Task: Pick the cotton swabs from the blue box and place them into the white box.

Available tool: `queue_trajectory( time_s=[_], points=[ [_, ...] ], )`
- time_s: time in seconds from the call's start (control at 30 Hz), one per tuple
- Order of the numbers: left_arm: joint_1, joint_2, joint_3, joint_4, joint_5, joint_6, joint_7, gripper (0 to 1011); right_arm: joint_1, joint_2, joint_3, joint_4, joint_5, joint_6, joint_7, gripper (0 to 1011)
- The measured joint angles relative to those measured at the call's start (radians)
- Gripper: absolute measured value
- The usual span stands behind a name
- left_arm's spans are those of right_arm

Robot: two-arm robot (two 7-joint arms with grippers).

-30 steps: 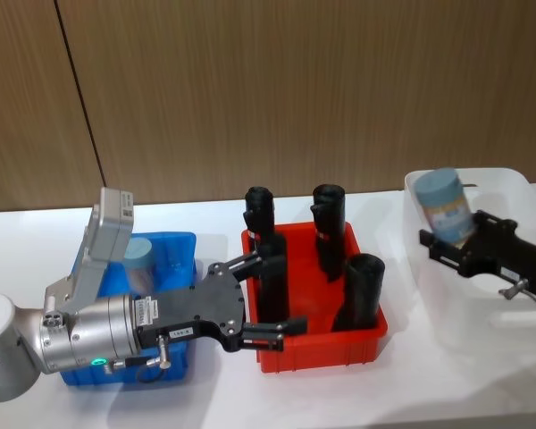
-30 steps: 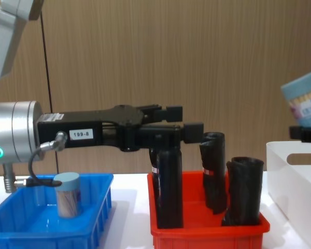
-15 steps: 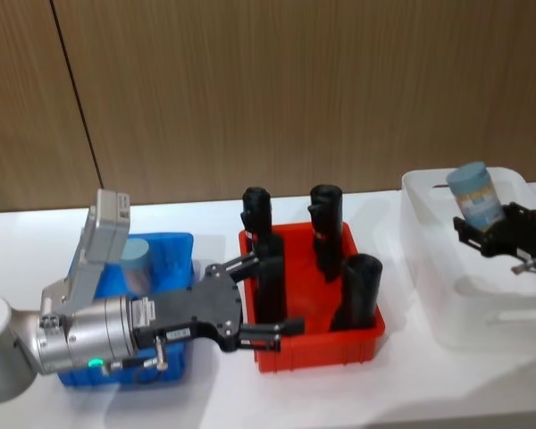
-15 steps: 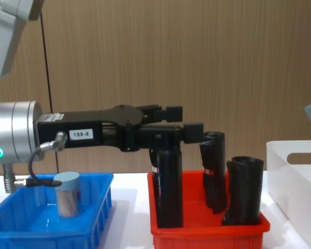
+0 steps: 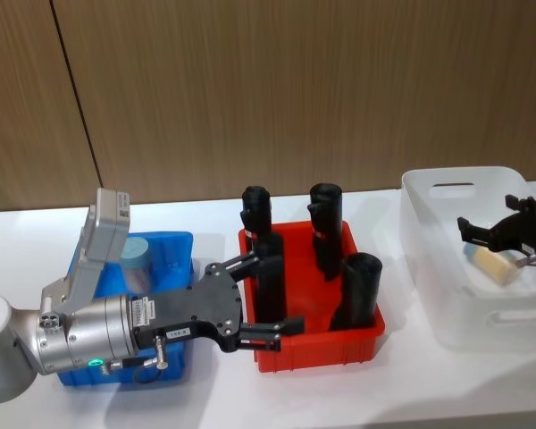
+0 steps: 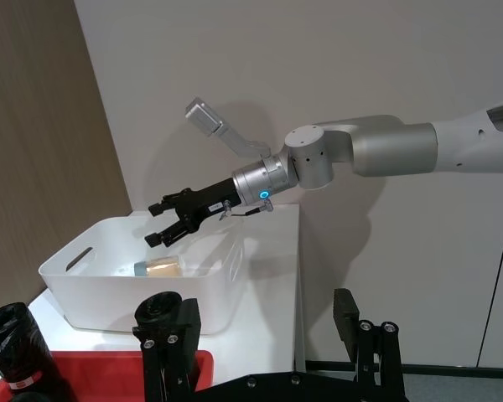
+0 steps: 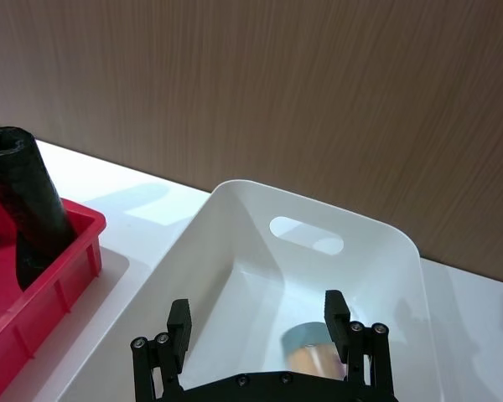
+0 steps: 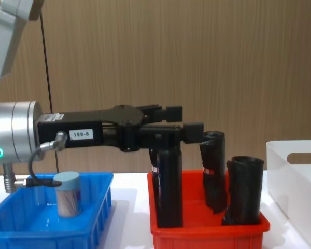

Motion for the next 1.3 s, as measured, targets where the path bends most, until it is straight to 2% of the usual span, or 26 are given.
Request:
queue_trajectory(
  time_s=[0.23,0.43,0.67,1.3],
  points=[
    [0.0,0.0,0.0,0.0,0.0,0.0,0.0,1004,0.0,-0.001,0.001,0.0,-0.001,-0.006,-0.005,1001],
    [0.006,0.0,0.002,-0.007,0.006,0.0,0.029,1004,-0.02,-0.004,0.002,-0.025,-0.001,-0.01,-0.015,1001],
    [0.022,-0.002,0.01,-0.026,0.027,0.0,0.108,1004,-0.078,-0.015,0.004,-0.096,0.005,-0.022,-0.039,1001],
    [0.074,-0.008,0.033,-0.087,0.09,-0.002,0.362,1004,-0.275,-0.051,0.015,-0.337,0.026,-0.062,-0.125,1002]
  ],
)
